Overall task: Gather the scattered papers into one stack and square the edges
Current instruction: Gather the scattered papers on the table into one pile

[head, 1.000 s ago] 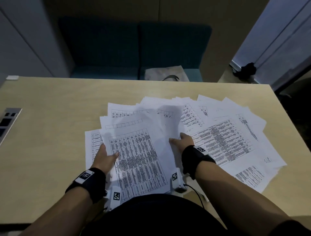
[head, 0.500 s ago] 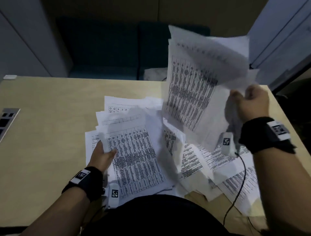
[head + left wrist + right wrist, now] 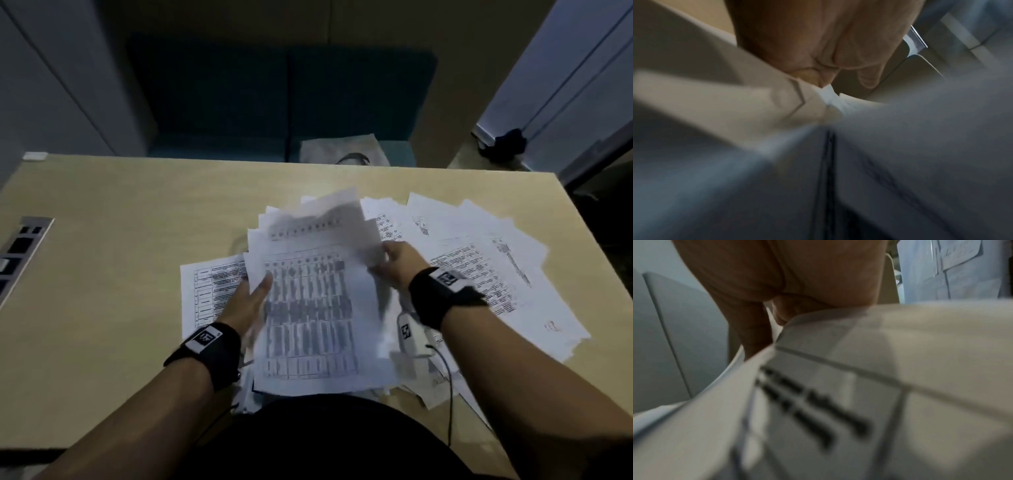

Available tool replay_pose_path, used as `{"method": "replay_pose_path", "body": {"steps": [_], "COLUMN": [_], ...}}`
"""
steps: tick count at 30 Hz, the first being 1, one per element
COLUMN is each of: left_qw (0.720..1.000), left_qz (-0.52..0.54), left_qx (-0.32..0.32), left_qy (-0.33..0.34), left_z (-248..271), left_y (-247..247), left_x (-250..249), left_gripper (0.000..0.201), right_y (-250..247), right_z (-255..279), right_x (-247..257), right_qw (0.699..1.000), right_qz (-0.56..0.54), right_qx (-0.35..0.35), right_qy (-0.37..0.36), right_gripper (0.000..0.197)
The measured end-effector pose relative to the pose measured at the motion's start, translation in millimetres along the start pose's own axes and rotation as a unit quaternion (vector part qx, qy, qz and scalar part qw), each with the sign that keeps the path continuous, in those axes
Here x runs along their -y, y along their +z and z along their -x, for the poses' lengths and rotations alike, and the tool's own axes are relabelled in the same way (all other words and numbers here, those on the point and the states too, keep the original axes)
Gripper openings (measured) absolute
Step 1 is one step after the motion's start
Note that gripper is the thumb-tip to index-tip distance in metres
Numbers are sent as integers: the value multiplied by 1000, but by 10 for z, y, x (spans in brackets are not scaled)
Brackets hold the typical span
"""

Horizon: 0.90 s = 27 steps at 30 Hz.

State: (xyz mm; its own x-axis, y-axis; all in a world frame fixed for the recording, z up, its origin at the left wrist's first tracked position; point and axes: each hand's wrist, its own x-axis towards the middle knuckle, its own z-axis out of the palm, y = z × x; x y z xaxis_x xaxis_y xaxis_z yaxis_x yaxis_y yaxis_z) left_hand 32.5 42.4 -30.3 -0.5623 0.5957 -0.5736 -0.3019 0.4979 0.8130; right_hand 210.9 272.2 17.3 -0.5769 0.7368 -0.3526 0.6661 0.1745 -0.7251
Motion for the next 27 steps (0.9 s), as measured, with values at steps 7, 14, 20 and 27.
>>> {"method": "replay_pose_path", "body": {"steps": [7,14,20,27], "left_qw": [989,994,998,998], "left_qz": [-111,-68,-25,-57], "left_qx": [-101,-81,-62,-33], "left_qy": [9,17,-22,0], "left_z": [-129,-152,-113,-43], "left_y": [-48,-9,22,126], "left_x": [190,193,157,119], "left_gripper": [44,45,40,64], "right_y": [194,426,498,490], "right_z": [24,168,242,421], "right_x": [-255,-449,-439,-487], "right_qw": [992,975,954,957], "right_qz": [54,25,-47,-80], "right_qx": [-9,-122,-190,-163], "right_qy": [113,183,227,225], "right_gripper": [20,7,8,16]}}
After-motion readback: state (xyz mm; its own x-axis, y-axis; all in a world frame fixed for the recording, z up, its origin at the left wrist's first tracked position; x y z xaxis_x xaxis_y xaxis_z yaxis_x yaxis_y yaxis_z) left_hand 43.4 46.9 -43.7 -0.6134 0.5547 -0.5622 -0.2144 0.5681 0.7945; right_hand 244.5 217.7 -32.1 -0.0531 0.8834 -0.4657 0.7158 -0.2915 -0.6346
